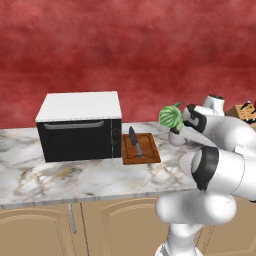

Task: Pick up the knife from the drawer and place it on the cutting board. Then place the meat from the plate to the cutting board.

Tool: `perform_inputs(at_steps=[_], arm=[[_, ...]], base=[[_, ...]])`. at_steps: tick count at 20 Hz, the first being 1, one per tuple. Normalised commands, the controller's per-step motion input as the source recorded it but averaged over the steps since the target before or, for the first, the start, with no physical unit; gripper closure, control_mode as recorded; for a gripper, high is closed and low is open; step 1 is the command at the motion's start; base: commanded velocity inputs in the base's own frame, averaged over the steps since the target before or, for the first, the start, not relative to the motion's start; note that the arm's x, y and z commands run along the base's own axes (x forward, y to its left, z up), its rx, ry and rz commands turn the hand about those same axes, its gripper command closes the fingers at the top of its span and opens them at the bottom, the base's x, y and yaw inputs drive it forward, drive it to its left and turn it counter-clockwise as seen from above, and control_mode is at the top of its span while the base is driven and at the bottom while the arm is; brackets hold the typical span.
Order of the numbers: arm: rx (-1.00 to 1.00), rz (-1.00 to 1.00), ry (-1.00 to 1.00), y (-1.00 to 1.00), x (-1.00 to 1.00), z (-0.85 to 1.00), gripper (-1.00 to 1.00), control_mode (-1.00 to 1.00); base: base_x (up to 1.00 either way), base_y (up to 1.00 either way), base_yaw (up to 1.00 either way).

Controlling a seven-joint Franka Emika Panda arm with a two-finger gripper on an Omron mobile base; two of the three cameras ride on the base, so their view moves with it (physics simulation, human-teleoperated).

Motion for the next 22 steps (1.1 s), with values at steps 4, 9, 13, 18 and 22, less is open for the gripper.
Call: perform_inputs(at_steps=[4,9,13,18,22], arm=[[0.00,-0.20,0.01,-0.56,-0.14,-0.20,-1.00,-1.00],[0.00,-0.12,0.00,-0.25,-0.19,-0.36,-1.00,-1.00],[0.00,-0.17,0.00,-0.19,-0.22,-0.29,-1.00,-1.00],[0.00,-0.19,0.02,-0.17,-0.22,-0.14,-1.00,-1.00],[0.00,-0.21,0.07,-0.05,-0.13,-0.07,-1.00,-1.00]], base=[[0.00,0.00,0.00],[0.00,0.00,0.00],[0.00,0.00,0.00],[0.00,0.00,0.00],[0.00,0.00,0.00]])
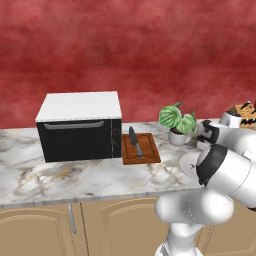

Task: Pick up the knife from the drawer and place it on the cutting board. Then place the meat from the plate to the cutting board.

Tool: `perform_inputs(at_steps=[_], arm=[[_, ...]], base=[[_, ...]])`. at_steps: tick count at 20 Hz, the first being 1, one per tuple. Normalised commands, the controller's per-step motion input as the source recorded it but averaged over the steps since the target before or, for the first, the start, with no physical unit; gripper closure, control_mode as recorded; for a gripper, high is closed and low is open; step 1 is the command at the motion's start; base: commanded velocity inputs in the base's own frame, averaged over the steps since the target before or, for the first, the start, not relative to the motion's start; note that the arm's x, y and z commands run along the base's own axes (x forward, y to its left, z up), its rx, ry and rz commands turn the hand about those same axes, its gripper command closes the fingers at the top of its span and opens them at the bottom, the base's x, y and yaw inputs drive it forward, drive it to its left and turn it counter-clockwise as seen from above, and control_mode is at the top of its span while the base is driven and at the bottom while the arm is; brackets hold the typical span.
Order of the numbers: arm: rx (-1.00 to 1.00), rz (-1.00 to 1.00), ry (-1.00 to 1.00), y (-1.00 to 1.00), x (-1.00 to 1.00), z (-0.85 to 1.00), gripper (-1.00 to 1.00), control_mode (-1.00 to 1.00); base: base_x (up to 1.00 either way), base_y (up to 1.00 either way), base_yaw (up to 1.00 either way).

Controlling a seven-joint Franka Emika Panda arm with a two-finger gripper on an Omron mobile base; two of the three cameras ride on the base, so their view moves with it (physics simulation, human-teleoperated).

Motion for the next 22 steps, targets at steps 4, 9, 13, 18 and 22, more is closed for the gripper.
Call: perform_inputs(at_steps=[4,9,13,18,22], arm=[[0.00,-0.19,0.09,-0.01,0.00,-0.09,-1.00,-1.00],[0.00,-0.19,0.08,-0.11,0.00,-0.11,-1.00,-1.00],[0.00,-0.16,0.02,-0.21,0.00,-0.09,-1.00,-1.00],[0.03,-0.12,0.00,-0.06,0.02,-0.02,-1.00,-1.00],[0.06,-0.09,0.00,0.00,0.01,0.00,-1.00,-1.00]], base=[[0.00,0.00,0.00],[0.00,0.00,0.00],[0.00,0.00,0.00],[0.00,0.00,0.00],[0.00,0.00,0.00]])
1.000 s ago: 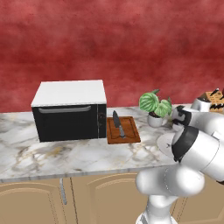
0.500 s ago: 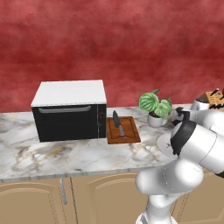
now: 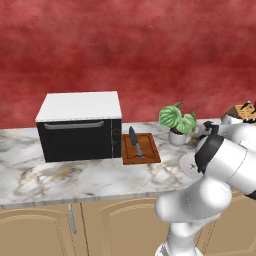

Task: Pick up the knife from the drawer and place it on the cutting board. Then place the meat from the plate to the cutting board.

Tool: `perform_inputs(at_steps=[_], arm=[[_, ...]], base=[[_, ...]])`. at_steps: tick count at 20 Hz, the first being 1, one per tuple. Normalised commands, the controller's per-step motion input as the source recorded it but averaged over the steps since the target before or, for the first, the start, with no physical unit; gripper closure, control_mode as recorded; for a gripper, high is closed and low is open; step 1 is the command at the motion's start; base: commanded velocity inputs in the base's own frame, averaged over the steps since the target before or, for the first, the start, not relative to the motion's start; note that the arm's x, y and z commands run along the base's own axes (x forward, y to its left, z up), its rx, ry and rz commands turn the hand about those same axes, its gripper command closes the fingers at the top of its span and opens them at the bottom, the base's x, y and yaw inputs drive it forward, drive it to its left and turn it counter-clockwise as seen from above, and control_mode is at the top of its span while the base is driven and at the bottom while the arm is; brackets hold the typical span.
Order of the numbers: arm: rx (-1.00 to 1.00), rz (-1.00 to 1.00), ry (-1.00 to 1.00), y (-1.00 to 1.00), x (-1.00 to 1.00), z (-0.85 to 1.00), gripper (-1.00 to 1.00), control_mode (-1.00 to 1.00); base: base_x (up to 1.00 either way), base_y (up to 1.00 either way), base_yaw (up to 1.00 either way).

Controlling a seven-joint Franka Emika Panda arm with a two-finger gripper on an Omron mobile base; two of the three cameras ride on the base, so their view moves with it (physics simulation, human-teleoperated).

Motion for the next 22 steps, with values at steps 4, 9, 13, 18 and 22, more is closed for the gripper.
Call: perform_inputs(at_steps=[4,9,13,18,22], arm=[[0.04,-0.07,0.00,0.00,0.00,-0.05,-1.00,-1.00],[0.02,-0.07,0.00,0.00,0.01,-0.06,-1.00,-1.00],[0.01,-0.06,0.00,0.03,0.06,-0.04,-1.00,-1.00],[0.01,-0.04,0.00,0.06,0.06,-0.02,-1.00,-1.00],[0.00,-0.03,0.00,0.08,0.03,-0.07,-1.00,-1.00]], base=[[0.00,0.00,0.00],[0.00,0.00,0.00],[0.00,0.00,0.00],[0.00,0.00,0.00],[0.00,0.00,0.00]])
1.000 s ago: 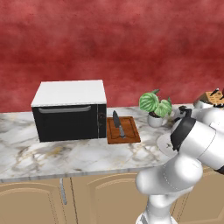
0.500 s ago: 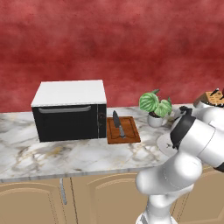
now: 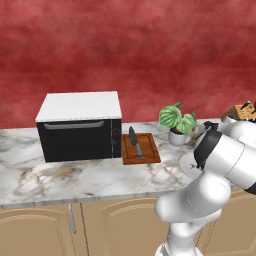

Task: Pick up the knife from the drawer and place it on the cutting board. Then place the meat from the plate to the cutting board.

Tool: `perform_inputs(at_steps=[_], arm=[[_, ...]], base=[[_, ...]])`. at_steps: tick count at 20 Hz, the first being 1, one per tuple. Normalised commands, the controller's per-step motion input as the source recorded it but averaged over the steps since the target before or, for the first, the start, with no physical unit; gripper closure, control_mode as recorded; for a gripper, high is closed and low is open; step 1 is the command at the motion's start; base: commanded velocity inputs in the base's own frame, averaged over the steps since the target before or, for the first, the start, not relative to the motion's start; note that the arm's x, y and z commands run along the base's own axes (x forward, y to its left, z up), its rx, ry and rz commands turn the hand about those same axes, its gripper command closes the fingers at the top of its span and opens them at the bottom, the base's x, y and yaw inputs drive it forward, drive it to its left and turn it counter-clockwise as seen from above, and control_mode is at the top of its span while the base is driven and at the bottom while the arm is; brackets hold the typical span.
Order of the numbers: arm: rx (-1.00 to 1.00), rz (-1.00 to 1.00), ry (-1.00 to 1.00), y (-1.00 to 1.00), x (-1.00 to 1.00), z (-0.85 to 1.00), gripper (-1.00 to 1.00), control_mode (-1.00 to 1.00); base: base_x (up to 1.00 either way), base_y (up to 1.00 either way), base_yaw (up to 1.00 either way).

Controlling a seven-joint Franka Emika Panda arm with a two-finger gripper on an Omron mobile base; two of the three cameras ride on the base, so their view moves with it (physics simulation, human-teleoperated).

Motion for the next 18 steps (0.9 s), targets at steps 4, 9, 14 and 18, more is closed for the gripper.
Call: perform_inputs(at_steps=[4,9,14,18], arm=[[0.00,-0.02,0.00,0.05,0.01,-0.05,-1.00,-1.00],[0.00,-0.01,0.00,0.06,0.00,-0.10,-1.00,-1.00],[0.00,-0.01,0.01,0.16,0.00,-0.16,-1.00,-1.00],[0.00,-0.01,0.03,0.19,0.00,-0.19,-1.00,-1.00]], base=[[0.00,0.00,0.00],[0.00,0.00,0.00],[0.00,0.00,0.00],[0.00,0.00,0.00]])
